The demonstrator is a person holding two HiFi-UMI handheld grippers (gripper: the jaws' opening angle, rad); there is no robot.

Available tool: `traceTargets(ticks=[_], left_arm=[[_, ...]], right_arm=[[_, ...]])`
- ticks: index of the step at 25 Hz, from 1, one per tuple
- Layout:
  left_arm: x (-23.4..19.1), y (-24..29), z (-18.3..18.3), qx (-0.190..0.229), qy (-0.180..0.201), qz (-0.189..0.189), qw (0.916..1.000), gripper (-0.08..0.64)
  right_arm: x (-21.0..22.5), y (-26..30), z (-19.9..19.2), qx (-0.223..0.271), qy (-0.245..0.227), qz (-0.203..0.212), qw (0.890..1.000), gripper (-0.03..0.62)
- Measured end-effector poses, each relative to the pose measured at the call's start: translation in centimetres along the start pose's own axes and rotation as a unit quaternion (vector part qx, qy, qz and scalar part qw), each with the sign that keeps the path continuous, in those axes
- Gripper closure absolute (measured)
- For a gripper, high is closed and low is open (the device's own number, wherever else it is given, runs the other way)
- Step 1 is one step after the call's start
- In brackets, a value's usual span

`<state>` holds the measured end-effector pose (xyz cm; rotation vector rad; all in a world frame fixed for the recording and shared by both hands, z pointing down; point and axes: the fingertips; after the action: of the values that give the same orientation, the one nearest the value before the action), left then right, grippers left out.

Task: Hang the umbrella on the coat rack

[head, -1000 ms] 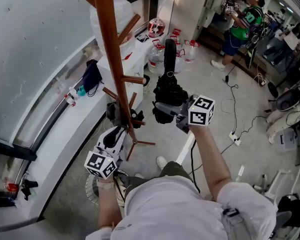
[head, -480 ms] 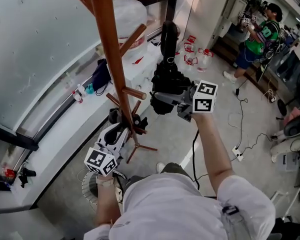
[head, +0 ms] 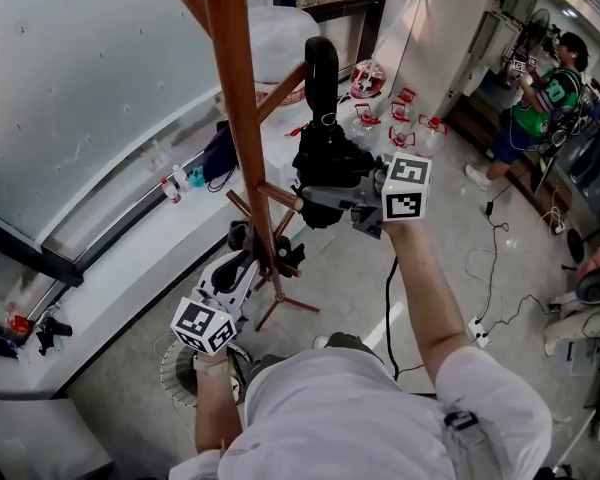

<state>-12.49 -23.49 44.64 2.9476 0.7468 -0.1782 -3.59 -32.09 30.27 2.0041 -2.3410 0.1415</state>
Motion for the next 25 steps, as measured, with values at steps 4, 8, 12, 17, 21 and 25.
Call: traceTargets(ticks=[4, 8, 12, 17, 21, 25], left_arm=[[-0.1, -0.3, -0.1, 0.001, -0.004, 0.009, 0.9999, 0.486], [-0.1, -0.8, -0.4, -0.001, -0.006, 0.016, 0.9998, 0.486], [-0.2, -1.1, -0.9, -0.004, -0.009, 0.022, 0.9997, 0.486], [-0.1, -1.3, -1.2, -0.007, -0.013, 0.026, 0.9996, 0.486], [-0.1, -1.4, -1.7, -0.012, -0.015, 0.025, 0.9995, 0.486], [-0.2, -1.5, -2.2, -0.017, -0.017, 0.023, 0.9995, 0.486]], right_arm=[[0.0, 0.6, 0.0, -0.007, -0.001, 0.013, 1.000, 0.303], [-0.1, 0.9, 0.0, -0.008, 0.002, 0.021, 1.000, 0.303], [-0.3, 1.2, -0.5, -0.014, 0.005, 0.027, 1.000, 0.304], [-0.5, 1.4, -1.3, -0.018, 0.008, 0.030, 0.999, 0.304], [-0.5, 1.5, -2.1, -0.018, 0.008, 0.026, 0.999, 0.302], [-0.6, 1.9, -2.5, -0.015, 0.004, 0.026, 1.000, 0.302]])
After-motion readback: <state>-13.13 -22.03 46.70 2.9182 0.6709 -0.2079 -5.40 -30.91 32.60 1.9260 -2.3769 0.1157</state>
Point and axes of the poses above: the fingertips, and each gripper's own axes: y forward along the fingers, x to its right, z out of its top, and after that the axes turned 13 degrees about z, right-handed
